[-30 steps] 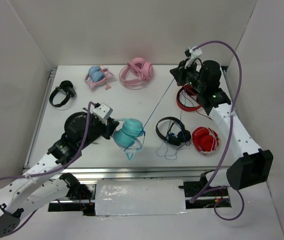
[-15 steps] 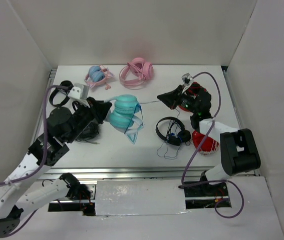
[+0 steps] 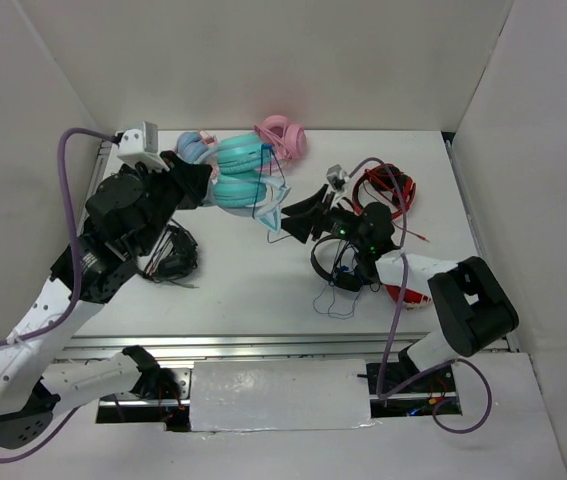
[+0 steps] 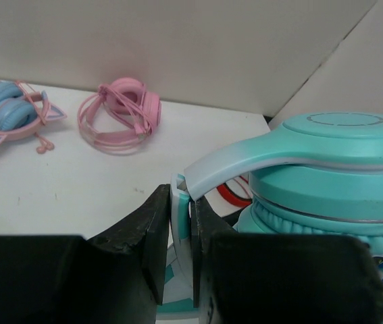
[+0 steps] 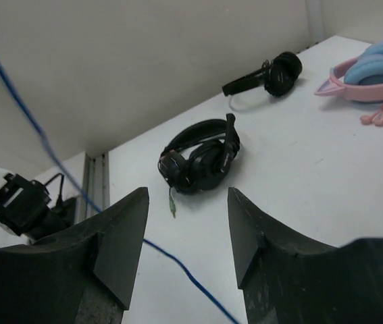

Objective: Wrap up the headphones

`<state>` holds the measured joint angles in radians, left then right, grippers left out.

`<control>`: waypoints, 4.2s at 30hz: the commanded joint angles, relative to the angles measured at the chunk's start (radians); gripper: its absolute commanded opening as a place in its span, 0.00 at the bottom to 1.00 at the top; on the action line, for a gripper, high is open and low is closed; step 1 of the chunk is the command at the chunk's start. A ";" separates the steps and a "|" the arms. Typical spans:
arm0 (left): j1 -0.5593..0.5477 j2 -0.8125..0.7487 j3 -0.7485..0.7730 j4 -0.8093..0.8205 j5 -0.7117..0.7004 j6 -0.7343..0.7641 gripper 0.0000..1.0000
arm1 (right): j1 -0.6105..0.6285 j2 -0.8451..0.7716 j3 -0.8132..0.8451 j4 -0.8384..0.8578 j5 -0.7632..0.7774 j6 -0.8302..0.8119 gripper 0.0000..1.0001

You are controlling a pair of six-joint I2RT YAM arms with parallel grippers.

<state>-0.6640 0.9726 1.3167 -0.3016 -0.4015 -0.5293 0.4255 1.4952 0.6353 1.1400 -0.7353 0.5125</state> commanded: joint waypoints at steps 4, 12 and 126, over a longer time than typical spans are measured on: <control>-0.003 0.032 0.176 0.078 -0.083 -0.015 0.00 | 0.165 0.023 0.135 -0.261 0.103 -0.242 0.61; -0.003 0.100 0.334 0.035 -0.161 0.034 0.00 | 0.257 0.220 0.279 -0.290 0.109 -0.246 1.00; 0.069 0.654 0.095 0.091 -0.211 0.060 0.00 | 0.691 -0.342 0.920 -1.332 1.295 -0.934 0.00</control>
<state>-0.6312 1.7287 1.3643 -0.2783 -0.6781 -0.3809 1.1202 1.1522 1.5745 -0.1242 0.5632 -0.4141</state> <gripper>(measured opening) 0.269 0.007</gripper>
